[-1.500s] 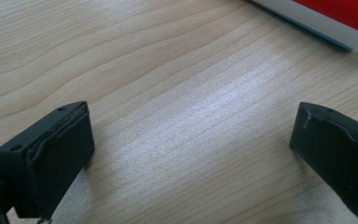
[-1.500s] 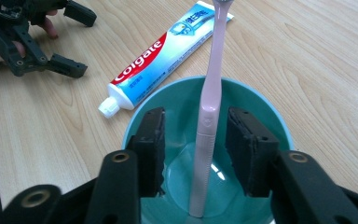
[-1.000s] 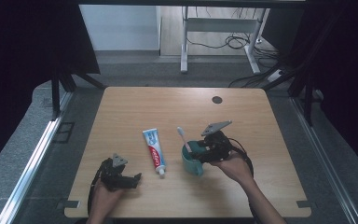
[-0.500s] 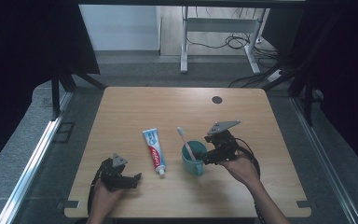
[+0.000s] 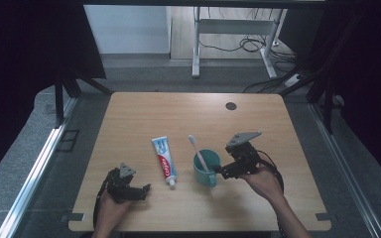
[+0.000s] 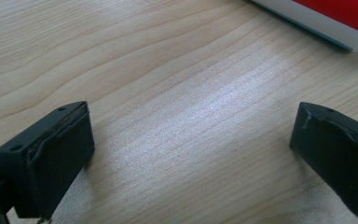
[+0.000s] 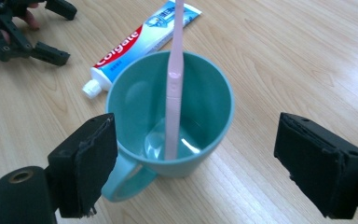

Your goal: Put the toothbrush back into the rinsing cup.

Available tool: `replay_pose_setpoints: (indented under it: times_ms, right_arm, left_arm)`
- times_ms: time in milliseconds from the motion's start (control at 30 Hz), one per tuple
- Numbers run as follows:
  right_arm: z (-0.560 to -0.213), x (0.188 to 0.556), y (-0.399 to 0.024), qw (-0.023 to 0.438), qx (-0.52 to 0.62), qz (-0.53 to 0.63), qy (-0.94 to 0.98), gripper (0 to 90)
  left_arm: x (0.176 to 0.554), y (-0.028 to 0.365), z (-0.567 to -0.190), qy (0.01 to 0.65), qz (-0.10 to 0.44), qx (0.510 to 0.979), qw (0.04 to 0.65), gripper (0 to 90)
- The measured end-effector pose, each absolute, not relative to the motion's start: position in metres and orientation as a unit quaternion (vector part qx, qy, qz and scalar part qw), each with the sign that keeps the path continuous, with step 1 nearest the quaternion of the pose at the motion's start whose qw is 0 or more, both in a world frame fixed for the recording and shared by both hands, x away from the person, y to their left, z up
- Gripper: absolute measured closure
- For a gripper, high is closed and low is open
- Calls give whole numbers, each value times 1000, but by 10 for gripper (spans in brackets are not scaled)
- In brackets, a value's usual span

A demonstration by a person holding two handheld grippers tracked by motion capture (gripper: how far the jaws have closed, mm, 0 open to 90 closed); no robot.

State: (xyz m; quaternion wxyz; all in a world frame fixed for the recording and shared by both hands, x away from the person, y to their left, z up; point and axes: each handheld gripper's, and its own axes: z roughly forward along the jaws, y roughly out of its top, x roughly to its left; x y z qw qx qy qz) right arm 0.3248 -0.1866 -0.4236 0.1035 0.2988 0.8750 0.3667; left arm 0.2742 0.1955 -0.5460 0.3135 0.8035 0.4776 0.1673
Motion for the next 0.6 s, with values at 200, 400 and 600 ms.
replay_pose_setpoints:
  times_ms: [200, 400, 600]
  right_arm:
    - [-425, 322, -198, 116, 303, 371, 870, 126]
    - [-432, 320, -210, 122, 309, 368, 868, 114]
    - [-436, 317, -219, 131, 314, 366, 866, 102]
  left_arm:
    - [274, 195, -546, 478, 168, 803, 314, 0]
    - [274, 195, -546, 477, 168, 804, 313, 0]
    - [274, 196, -546, 477, 168, 804, 314, 0]
